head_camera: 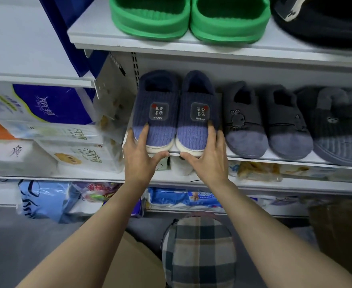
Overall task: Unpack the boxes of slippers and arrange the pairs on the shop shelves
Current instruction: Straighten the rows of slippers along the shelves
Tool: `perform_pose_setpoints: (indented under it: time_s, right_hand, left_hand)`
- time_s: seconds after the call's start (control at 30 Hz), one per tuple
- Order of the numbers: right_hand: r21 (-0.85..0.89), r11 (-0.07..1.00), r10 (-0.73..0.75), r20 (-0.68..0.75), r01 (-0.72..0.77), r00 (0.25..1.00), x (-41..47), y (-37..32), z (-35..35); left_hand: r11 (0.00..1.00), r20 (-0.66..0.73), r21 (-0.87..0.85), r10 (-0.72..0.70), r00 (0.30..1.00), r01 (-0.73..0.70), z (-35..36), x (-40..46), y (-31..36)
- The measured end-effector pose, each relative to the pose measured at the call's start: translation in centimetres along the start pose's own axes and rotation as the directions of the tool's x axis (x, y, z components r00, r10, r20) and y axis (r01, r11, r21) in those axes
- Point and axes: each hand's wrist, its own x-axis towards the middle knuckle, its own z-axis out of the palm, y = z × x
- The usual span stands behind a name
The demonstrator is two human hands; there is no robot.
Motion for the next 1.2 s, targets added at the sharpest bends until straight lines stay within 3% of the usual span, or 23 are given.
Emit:
perform_pose_setpoints:
  time_s: [0.13, 0.27, 0.5, 0.6, 0.73, 0.93, 1.2]
  right_hand:
    - [0.028, 0.999, -0.015, 0.027, 0.015, 1.0, -0.2, 0.1, -1.4]
    - [0.066, 0.996, -0.052, -0.05, 0.056, 0.997, 0.0, 1.2, -5.0]
    - [-0.058, 0.998, -0.024, -0.224, 0.011, 0.974, 2.5, 8.6, -11.9]
    - [-0.167, 0.983, 0.035, -0.249, -0.079, 0.968, 3.5, 13.2, -13.9]
    - [-0.158, 0.981, 0.089, -0.14, -0.111, 0.986, 4.4, 17.9, -15.5]
    - [-0.055, 0.995, 0.08, 0.006, -0.079, 0.997, 4.9, 20.6, -15.6]
    - [-0.015, 0.999, 0.04, -0.075, -0.042, 0.996, 4.8, 21.5, -14.4]
  left_hand:
    - [0.998, -0.038, 0.055, -0.002, 0.999, 0.004, -0.2, -0.1, 1.3]
    - [0.993, -0.09, 0.101, 0.072, 0.993, -0.063, 0.6, 0.0, 5.8]
    - [0.98, 0.002, 0.019, 0.196, 0.981, -0.196, 7.1, -2.2, 15.6]
    - [0.987, 0.084, -0.037, 0.156, 0.984, -0.153, 11.0, -3.9, 18.2]
    - [0.999, 0.103, -0.023, 0.032, 0.994, -0.03, 15.1, -4.4, 19.4]
    - [0.999, 0.006, 0.013, -0.039, 0.999, 0.039, 18.1, -4.6, 19.9]
    - [0.998, -0.049, -0.04, -0.06, 0.997, 0.058, 18.8, -4.9, 19.3]
